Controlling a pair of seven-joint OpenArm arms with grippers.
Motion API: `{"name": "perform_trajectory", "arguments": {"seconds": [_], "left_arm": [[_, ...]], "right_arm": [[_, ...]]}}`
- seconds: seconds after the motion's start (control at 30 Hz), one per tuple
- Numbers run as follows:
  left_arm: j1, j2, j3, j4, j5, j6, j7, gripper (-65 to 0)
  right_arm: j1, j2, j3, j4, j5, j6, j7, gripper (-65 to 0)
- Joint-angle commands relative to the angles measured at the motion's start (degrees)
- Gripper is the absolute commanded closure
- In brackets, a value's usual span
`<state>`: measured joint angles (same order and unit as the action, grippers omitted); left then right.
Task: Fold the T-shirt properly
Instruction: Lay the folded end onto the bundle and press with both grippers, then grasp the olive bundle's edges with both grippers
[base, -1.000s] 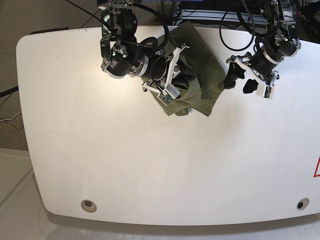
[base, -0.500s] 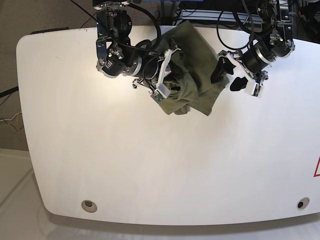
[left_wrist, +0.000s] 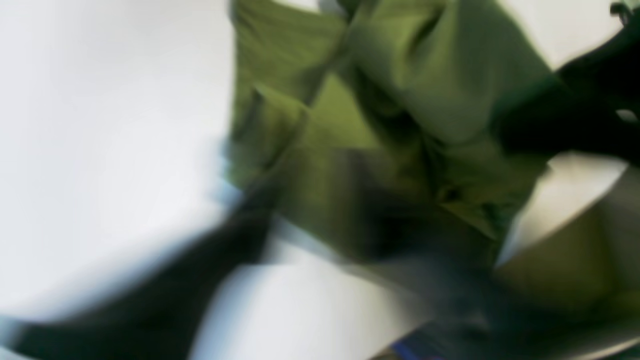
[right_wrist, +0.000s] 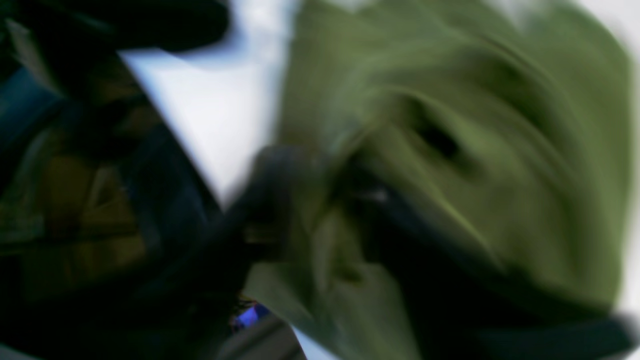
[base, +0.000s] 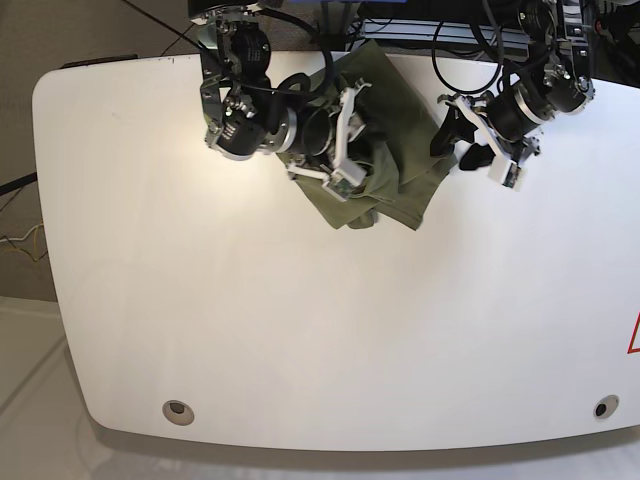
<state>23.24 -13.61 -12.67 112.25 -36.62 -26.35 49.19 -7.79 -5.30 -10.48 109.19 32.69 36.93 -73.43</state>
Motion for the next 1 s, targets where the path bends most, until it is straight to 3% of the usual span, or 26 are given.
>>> {"name": "perform_trajectory", "arguments": {"seconds": [0.0,0.13,0.2,0.3,0.47,0.53,0.6,0.73,0.87,0.93,0.97], "left_arm": [[-2.0,-1.5,-0.5,2.5,-0.1,1.3,-2.2,-41.2],[-4.5,-1.8,1.8,0.2,1.8,2.6,-2.8,-40.0],[-9.6,-2.3,9.5,-11.5,4.0,3.1,-7.1,-35.1],[-10.7,-2.1,10.8,-15.4,3.8,3.1,-7.6,-33.5],[-9.7,-2.6,10.7,-15.4,2.6,2.9,-6.9,-37.3],[-8.5,-3.0,10.4,-14.2,1.9,2.7,-6.6,-38.3],[-6.9,-4.7,9.9,-13.4,1.3,2.7,-6.5,-41.6],[-6.6,-4.8,8.9,-13.2,0.2,2.5,-6.5,-44.0],[-6.9,-4.8,7.2,-15.4,-1.3,2.4,-6.1,-43.0],[-7.2,-4.7,6.6,-17.3,-2.3,2.2,-5.8,-39.7],[-7.0,-4.3,6.1,-17.6,-2.8,2.0,-5.4,-32.5]], "right_arm": [[0.7,-0.3,0.3,1.0,0.7,0.7,1.3,-30.9],[0.9,-0.1,0.5,0.9,-0.7,0.9,2.7,-26.1],[1.4,-0.6,0.6,0.6,-7.8,1.1,7.2,-6.5],[1.5,-0.6,-0.8,0.8,-10.2,1.2,7.6,0.0],[1.1,-0.1,-5.1,1.1,-11.0,-0.3,7.8,-4.3],[0.9,0.3,-7.0,1.5,-10.5,-1.2,7.8,-8.4],[-0.1,1.5,-10.4,2.1,-10.8,-3.1,7.7,-17.9],[0.0,2.0,-11.6,1.9,-10.2,-3.3,8.0,-25.5],[1.2,1.6,-11.7,0.4,-9.8,-2.7,8.5,-24.3],[2.0,1.4,-11.6,-0.8,-9.8,-2.5,8.9,-20.8],[2.2,1.3,-11.7,-1.4,-10.2,-2.4,9.1,-15.6]]}}
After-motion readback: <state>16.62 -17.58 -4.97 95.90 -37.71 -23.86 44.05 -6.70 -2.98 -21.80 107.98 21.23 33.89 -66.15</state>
